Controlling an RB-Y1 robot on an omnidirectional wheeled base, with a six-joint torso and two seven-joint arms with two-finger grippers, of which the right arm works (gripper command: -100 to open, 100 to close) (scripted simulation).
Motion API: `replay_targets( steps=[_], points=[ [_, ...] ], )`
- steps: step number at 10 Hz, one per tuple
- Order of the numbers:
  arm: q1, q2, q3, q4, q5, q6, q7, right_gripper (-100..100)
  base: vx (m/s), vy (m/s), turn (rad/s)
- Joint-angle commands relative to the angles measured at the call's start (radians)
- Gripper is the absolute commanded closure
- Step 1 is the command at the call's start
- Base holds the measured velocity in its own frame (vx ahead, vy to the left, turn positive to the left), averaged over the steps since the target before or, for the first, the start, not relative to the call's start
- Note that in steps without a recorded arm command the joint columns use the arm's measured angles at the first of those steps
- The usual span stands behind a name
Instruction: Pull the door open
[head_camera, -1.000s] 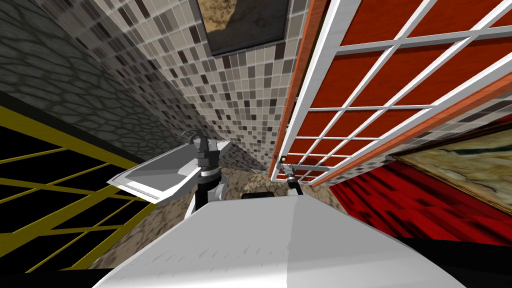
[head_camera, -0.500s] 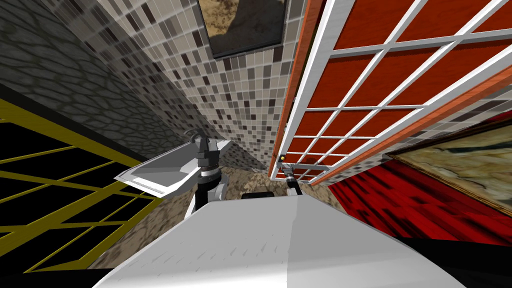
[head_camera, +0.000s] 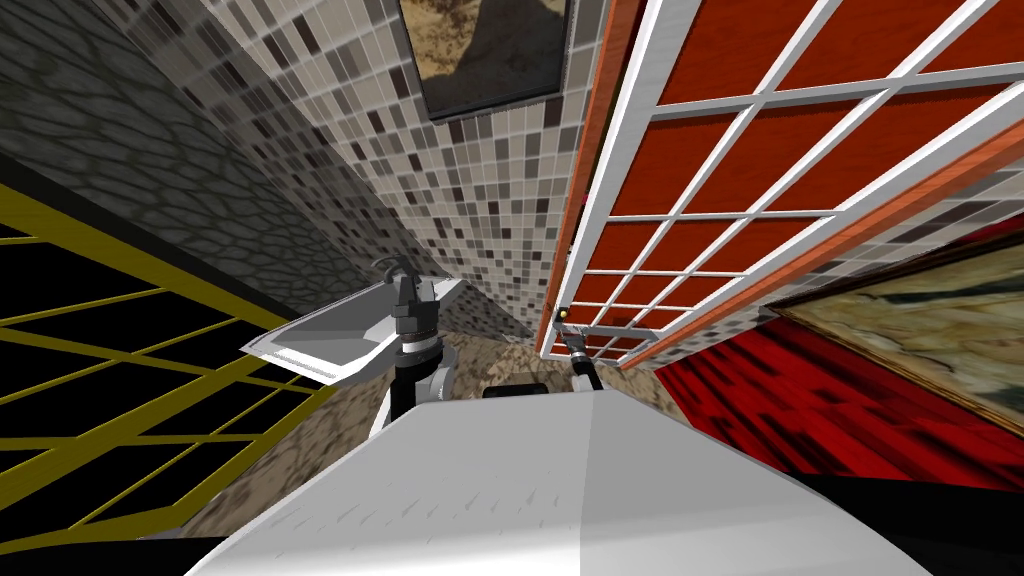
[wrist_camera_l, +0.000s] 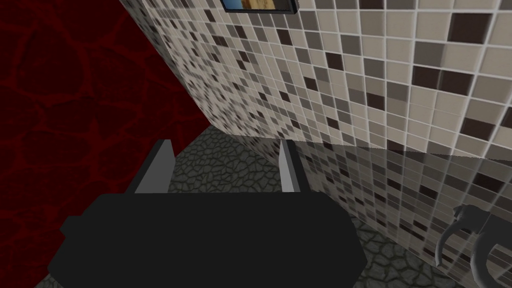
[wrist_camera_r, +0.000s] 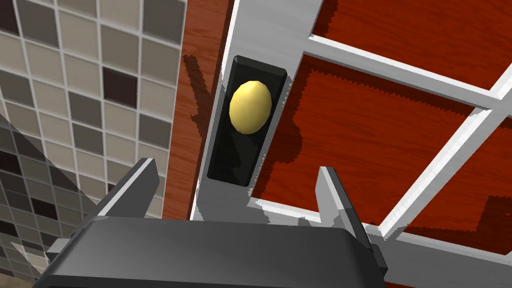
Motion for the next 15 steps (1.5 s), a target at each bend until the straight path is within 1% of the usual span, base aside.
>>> replay_targets(
  steps=[1,3,5,8,9,10,15],
  points=[
    [-0.002,0.000,0.005,0.000,-0.007,0.002,-0.032,-100,-0.041,-0.010,0.003],
    [-0.005,0.002,0.018,-0.005,-0.029,0.009,-0.093,-100,-0.046,-0.017,0.008],
    [-0.007,0.004,0.028,-0.009,-0.046,0.015,-0.140,-100,-0.049,-0.015,0.010],
    [-0.009,0.006,0.040,-0.013,-0.065,0.021,-0.188,-100,-0.039,-0.017,0.007],
    [-0.009,0.006,0.038,-0.011,-0.060,0.018,-0.176,-100,-0.016,-0.007,0.002],
    [-0.002,-0.009,0.033,-0.004,-0.066,0.010,-0.194,-100,0.128,0.003,0.107],
    [0.025,-0.062,0.012,0.020,-0.084,-0.021,-0.248,-100,0.207,0.022,0.108]
  ],
)
